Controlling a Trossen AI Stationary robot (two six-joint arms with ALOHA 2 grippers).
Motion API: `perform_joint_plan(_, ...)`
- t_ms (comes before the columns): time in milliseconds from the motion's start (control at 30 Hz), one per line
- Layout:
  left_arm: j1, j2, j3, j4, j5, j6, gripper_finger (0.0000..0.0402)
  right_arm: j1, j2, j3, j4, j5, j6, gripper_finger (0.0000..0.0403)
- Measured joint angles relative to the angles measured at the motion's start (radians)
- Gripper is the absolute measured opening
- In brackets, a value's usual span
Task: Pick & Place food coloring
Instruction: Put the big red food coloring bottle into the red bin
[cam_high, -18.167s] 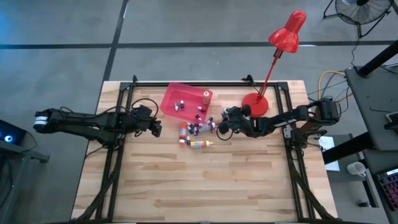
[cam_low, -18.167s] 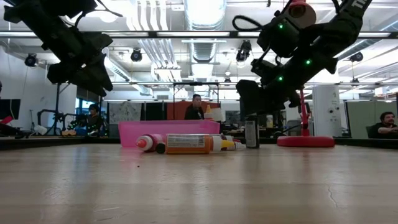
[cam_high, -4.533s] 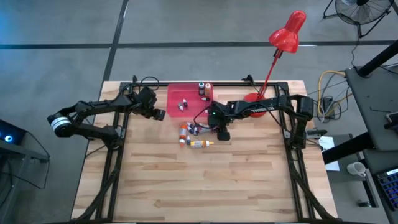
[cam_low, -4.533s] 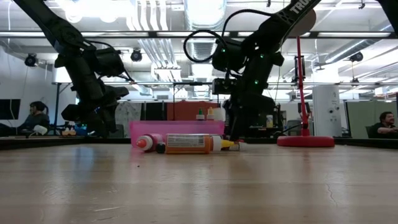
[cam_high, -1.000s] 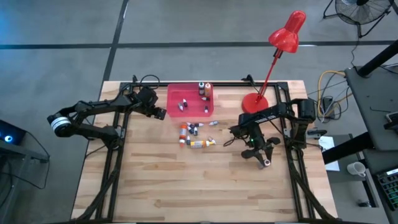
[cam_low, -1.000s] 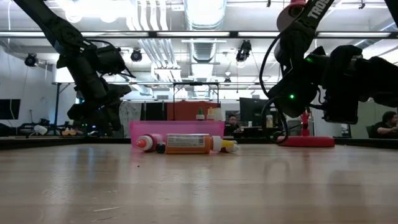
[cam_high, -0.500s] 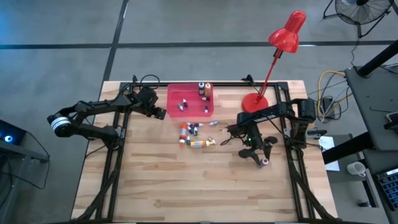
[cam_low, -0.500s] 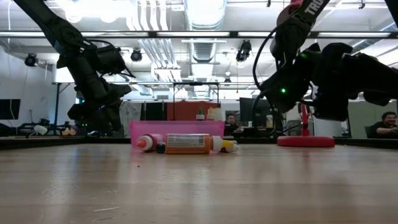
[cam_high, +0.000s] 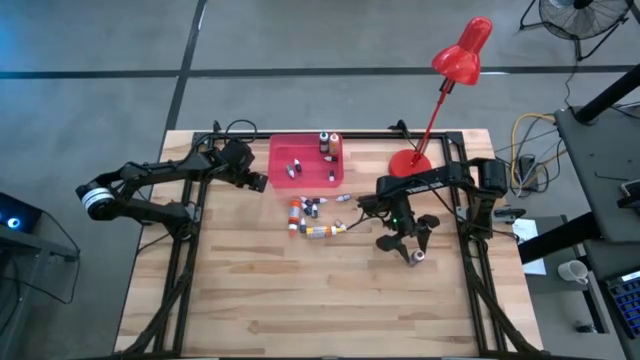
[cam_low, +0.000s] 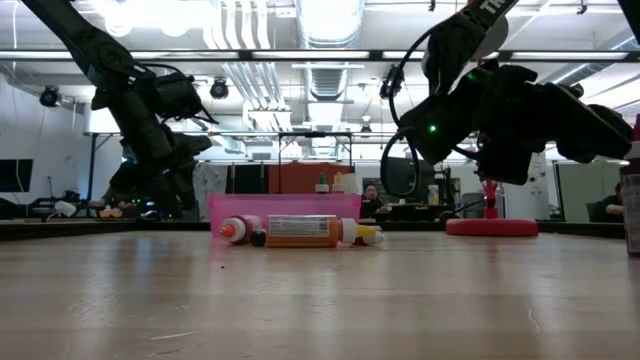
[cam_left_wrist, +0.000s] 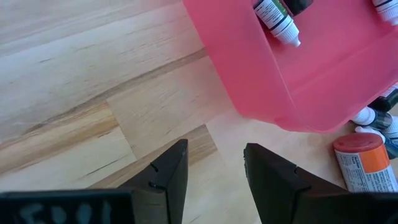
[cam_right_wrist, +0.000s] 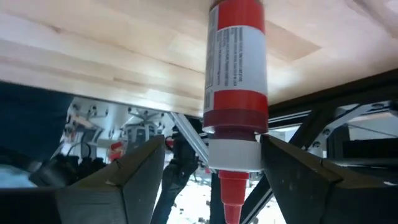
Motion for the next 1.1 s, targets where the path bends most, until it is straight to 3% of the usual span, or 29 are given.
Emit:
perform_joint_plan(100,0.0,0.0,0.0,0.0,0.0,0.0,0.0131,0.0,0.0,0.009,-0.008,0.045,0.026,0.0256)
perform_joint_plan(367,0.0,0.0,0.0,0.0,0.0,0.0,0.0131,0.008,-0.009,0.063,-0.065,0.302,0.069,0.0256)
perform_joint_plan(633,0.0,0.0,0.0,0.001,0.0,0.001,0.0131,0.09,-0.145,0.13,0.065,0.376,-0.029,0.0256)
perform_joint_plan(767,0.0,0.0,0.0,0.002,0.0,0.001,0.0131,0.176,-0.262,0.123,0.128,0.562,-0.089,0.0256)
perform_joint_plan(867,0.0,0.0,0.0,0.004,0.0,0.001,0.0131,0.252,-0.348,0.089,0.127,0.704,-0.229,0.0256)
perform_joint_plan(1000,0.0,0.0,0.0,0.014,0.0,0.001,0.0131,0.337,-0.446,0.027,0.125,0.707,-0.454,0.0256)
perform_joint_plan(1100,0.0,0.0,0.0,0.014,0.0,0.001,0.0131,0.367,-0.501,-0.013,0.127,0.706,-0.378,0.0256)
